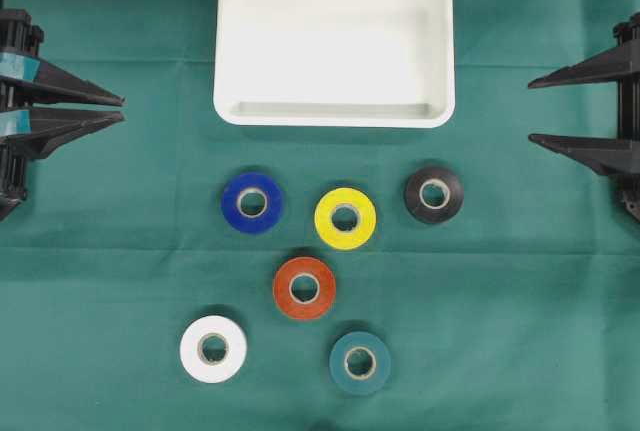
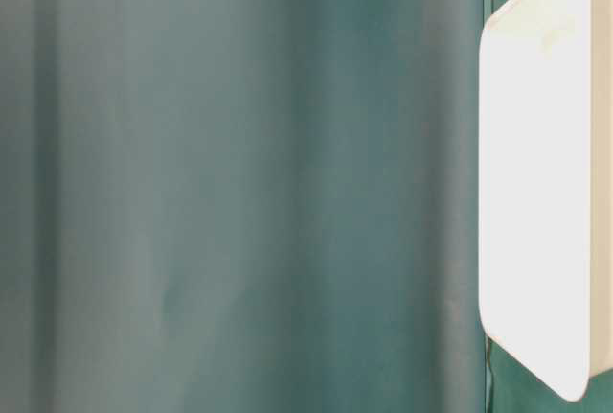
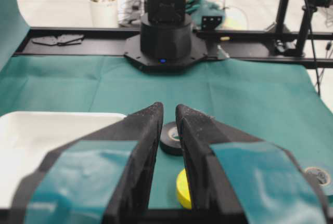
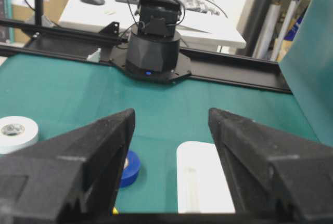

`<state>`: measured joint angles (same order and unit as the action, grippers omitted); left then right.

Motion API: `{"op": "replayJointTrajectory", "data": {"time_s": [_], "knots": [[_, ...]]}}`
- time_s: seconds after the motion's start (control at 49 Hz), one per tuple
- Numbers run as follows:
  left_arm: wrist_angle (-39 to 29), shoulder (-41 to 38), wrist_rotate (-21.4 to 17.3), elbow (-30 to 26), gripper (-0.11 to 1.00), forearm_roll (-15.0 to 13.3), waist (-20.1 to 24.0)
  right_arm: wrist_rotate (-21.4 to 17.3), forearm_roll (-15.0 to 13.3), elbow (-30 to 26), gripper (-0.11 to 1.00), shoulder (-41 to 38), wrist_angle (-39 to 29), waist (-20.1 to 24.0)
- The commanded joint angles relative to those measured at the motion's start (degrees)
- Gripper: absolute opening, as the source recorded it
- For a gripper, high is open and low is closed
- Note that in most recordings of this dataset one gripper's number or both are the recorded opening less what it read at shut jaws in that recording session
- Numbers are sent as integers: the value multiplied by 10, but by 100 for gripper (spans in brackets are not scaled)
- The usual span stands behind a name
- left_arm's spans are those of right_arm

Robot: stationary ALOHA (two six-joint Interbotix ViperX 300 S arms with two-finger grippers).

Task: Put the tape into the white case with the left arm.
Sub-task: 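Move the left gripper toward the blue tape roll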

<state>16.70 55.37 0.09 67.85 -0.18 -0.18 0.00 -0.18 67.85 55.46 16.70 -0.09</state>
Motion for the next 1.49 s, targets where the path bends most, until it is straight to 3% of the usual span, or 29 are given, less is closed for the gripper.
{"op": "replayJointTrajectory", "data": {"time_s": [0.0,0.041,0.143,0.245,0.694,0.796,0.96,1.062,1.47], "knots": [[10,-5,4,-12,24,-12,-25,-2,0,-4,24,-6,4,-2],[10,-5,4,-14,21,-12,-30,-2,1,-1,23,-6,4,-3],[11,-5,4,-10,3,-12,-30,-2,0,6,3,-6,4,-4],[11,-5,6,-7,1,-13,-33,-2,0,10,-8,-5,4,-4],[8,-25,6,-14,3,-13,-40,-2,0,22,-9,9,3,-4],[8,-25,4,-11,22,-13,-40,-2,0,24,-9,12,3,-4],[8,-24,3,-12,71,-13,-39,-2,0,28,-9,18,-6,-4],[7,-24,4,-11,94,-13,-40,-2,0,31,-9,22,-13,-4],[-9,-62,4,-25,97,-14,-39,-1,-2,42,-9,33,-53,-7]]}}
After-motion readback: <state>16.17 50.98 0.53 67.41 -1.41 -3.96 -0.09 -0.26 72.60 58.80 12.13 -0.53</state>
